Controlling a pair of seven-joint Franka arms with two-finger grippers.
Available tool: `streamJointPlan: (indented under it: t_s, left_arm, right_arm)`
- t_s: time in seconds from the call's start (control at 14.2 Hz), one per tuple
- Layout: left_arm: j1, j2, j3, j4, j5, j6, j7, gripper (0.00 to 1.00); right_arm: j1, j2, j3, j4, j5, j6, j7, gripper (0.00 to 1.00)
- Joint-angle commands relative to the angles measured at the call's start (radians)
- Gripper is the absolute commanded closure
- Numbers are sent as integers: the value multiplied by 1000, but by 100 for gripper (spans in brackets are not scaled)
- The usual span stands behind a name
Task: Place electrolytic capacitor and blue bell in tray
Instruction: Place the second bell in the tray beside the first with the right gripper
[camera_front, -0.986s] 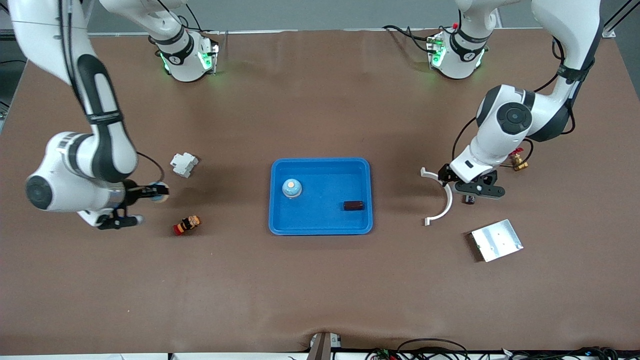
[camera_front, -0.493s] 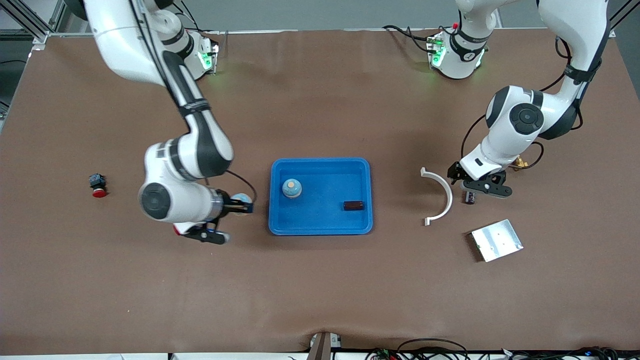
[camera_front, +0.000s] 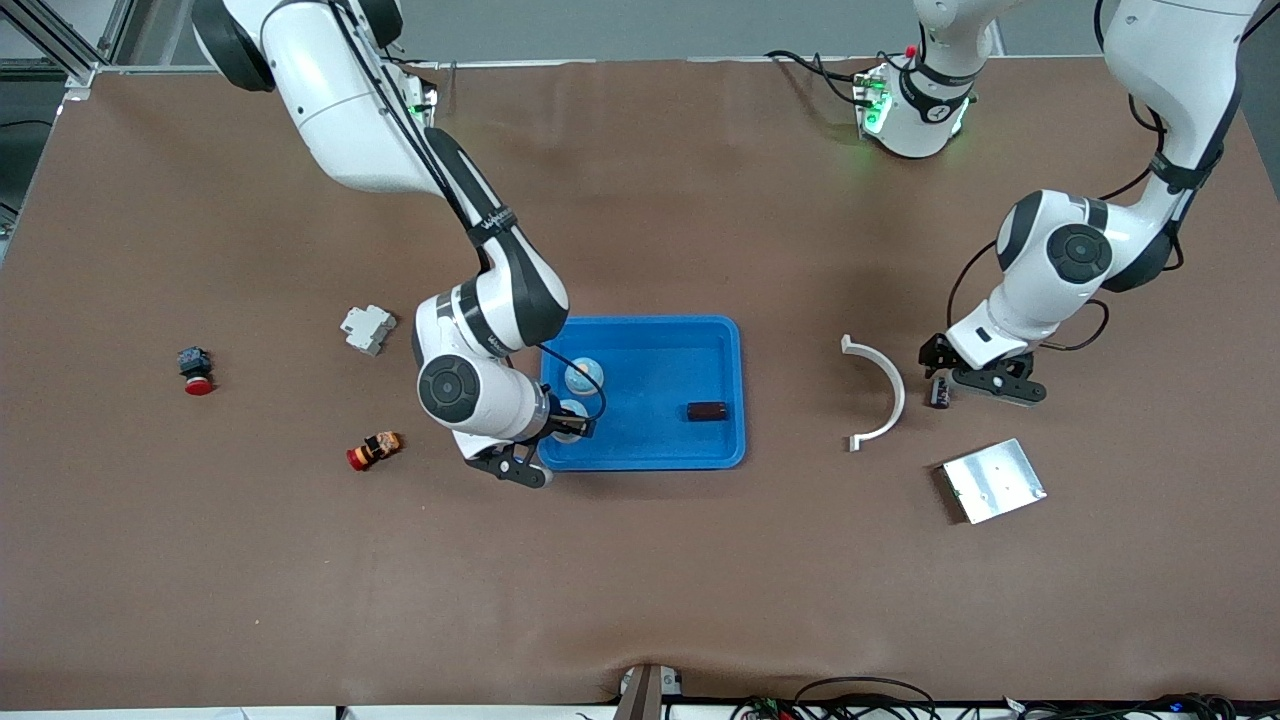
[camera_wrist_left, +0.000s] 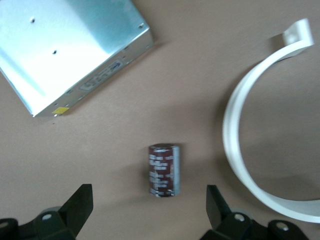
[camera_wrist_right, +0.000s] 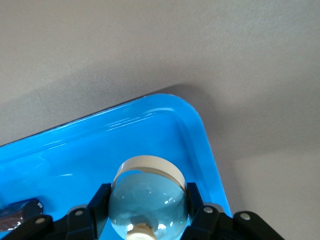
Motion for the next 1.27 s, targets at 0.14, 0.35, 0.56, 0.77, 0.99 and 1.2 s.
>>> streamJointPlan:
  t_s: [0.14, 0.35, 0.56, 0.77, 0.99, 1.2]
  left_arm:
    - [18, 39, -13, 2, 21, 48, -3, 0]
    - [17, 58, -13, 8, 21, 57, -9, 0]
    - [13, 82, -10, 11, 21, 83, -7, 0]
    - [13, 113, -8, 20, 21, 102, -7, 0]
    - [15, 115, -7, 22, 21, 102, -7, 0]
    - [15, 116, -7, 23, 21, 102, -7, 12]
  right_arm:
    - [-4, 32, 15, 33, 12, -11, 18, 66]
    - [5, 43, 15, 30, 7, 17, 18, 0]
    - [2, 47, 15, 28, 1, 37, 8, 0]
    - [-11, 14, 6, 24, -4, 20, -18, 0]
    - [-16, -63, -84, 17, -39, -182, -43, 0]
    - [-138, -185, -80, -48, -62, -273, -225, 0]
